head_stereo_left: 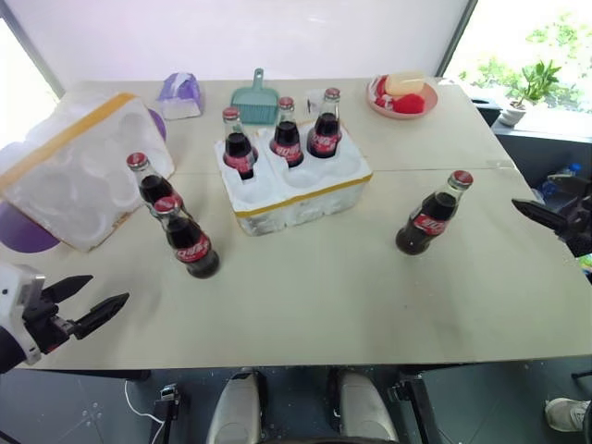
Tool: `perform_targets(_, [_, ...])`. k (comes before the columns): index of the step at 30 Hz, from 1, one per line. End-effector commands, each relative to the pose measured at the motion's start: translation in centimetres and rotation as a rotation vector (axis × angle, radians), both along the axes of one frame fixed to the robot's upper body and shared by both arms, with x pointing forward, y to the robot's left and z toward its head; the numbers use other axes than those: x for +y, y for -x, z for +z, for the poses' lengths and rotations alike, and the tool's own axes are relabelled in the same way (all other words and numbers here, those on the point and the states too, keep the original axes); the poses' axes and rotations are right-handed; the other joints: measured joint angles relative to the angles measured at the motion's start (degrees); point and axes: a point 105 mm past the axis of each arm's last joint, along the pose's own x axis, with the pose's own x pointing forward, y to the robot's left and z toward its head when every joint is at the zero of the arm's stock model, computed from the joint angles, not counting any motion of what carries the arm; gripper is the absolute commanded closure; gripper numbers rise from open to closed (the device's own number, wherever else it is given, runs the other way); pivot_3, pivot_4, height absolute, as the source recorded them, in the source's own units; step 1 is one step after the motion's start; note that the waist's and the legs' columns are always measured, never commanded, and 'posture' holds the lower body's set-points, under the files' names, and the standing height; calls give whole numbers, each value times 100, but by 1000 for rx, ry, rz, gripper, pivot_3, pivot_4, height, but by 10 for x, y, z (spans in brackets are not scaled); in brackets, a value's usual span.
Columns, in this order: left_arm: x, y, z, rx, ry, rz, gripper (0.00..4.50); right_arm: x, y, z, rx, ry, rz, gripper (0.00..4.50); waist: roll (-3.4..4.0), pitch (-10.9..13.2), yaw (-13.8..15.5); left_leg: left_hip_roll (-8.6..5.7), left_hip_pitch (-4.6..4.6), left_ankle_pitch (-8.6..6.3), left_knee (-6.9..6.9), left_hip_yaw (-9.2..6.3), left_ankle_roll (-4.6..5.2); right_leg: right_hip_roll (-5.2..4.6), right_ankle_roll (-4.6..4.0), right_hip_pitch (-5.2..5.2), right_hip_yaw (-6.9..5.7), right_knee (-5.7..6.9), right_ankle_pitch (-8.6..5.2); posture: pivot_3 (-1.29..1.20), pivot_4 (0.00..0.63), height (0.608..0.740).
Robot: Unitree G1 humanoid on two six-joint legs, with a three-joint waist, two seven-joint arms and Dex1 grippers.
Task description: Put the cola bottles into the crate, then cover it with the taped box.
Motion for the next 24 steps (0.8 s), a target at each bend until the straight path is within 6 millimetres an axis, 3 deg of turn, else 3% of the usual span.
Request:
perform_targets(1, [3, 0, -4, 9, -111, -9, 65, -3, -1, 18, -78, 27, -13, 0, 0, 0, -3, 0, 0, 0, 0, 0, 0, 0, 0, 0, 0, 0, 0, 0, 150, 736])
perform_targets(11, [0, -8, 5, -51, -35, 23, 65, -1, -7, 13, -69, 7, -17, 0, 0, 0, -2, 0, 0, 0, 1, 1, 0, 0, 0, 1, 1, 1, 0, 0, 150, 736])
perform_targets(17, [-12, -20, 13, -116, 38, 16, 65, 13, -8, 12, -16, -3, 62, 0, 1, -1, 0, 0, 6, 0, 1, 1, 0, 0, 4, 4, 1, 9, 2, 0, 150, 736])
perform_targets(20, [-23, -22, 23, -135, 86, -44, 65, 10, -6, 27, -9, 12, 77, 0, 6, 2, 5, -1, 6, 0, 2, 1, 0, 0, 9, 4, 1, 9, 5, 0, 150, 736])
perform_targets(24, [-44, -27, 33, -136, 101, -153, 65, 17, -6, 75, -28, 8, 155, 0, 41, 19, -15, -1, 7, 0, 8, 7, 0, -2, 3, 2, 8, 13, 2, 0, 150, 736])
